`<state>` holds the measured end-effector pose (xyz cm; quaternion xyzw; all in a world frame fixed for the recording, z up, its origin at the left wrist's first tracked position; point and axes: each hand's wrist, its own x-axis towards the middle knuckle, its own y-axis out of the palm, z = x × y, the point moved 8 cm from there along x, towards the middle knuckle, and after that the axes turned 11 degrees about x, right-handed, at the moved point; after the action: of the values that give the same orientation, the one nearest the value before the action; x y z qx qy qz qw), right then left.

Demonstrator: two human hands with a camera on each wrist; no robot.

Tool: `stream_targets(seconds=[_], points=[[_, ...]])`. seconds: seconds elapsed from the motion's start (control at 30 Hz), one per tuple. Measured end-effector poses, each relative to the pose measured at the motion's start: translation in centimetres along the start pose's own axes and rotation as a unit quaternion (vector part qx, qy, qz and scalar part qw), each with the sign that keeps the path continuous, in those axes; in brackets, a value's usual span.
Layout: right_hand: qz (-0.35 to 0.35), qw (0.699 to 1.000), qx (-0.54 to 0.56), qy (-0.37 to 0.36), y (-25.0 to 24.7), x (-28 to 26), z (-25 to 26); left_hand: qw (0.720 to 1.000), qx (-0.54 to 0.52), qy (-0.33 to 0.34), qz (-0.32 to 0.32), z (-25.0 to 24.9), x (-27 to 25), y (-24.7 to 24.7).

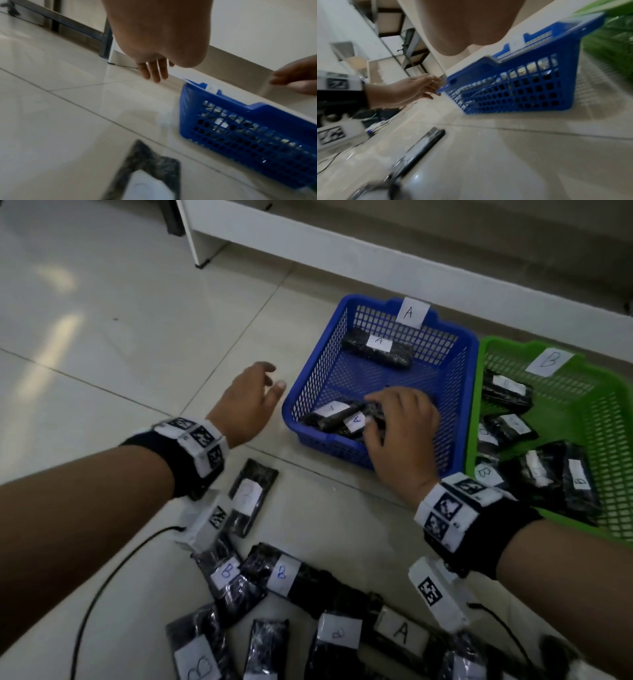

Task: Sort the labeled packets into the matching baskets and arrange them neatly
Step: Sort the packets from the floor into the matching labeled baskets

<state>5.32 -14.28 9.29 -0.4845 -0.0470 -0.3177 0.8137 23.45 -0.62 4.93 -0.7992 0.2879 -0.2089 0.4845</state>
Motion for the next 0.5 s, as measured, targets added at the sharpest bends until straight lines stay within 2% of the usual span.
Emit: stream_targets(seconds=[0.07, 0.13, 0.2, 0.27, 0.37, 0.43, 0.5], points=[[0.017, 0.998, 0.024, -0.057, 0.8, -1.9, 2.7, 0.992, 0.049, -0.001, 0.115, 2.4, -1.4, 1.3], [0.062, 0.993, 0.063, -0.083, 2.4, -4.2, 4.8, 0.964, 0.123, 0.055, 0.23, 3.8, -3.9, 2.7], [0.132, 0.983, 0.098, -0.084, 4.5, -6.7, 6.1, 0.932, 0.171, 0.115, 0.299, 4.4, -6.5, 3.5], [0.236, 0.963, 0.11, -0.069, 6.6, -9.4, 6.4, 0.913, 0.191, 0.143, 0.33, 4.4, -8.1, 4.2], [0.437, 0.897, 0.065, -0.035, 9.6, -13.9, 5.7, 0.909, 0.211, 0.13, 0.335, 4.3, -8.8, 5.0], [0.499, 0.866, 0.01, -0.034, 10.1, -15.9, 4.8, 0.913, 0.208, 0.112, 0.332, 3.7, -8.6, 5.3], [0.512, 0.856, -0.034, -0.063, 10.2, -17.0, 4.3, 0.914, 0.204, 0.113, 0.333, 2.8, -8.2, 5.3]])
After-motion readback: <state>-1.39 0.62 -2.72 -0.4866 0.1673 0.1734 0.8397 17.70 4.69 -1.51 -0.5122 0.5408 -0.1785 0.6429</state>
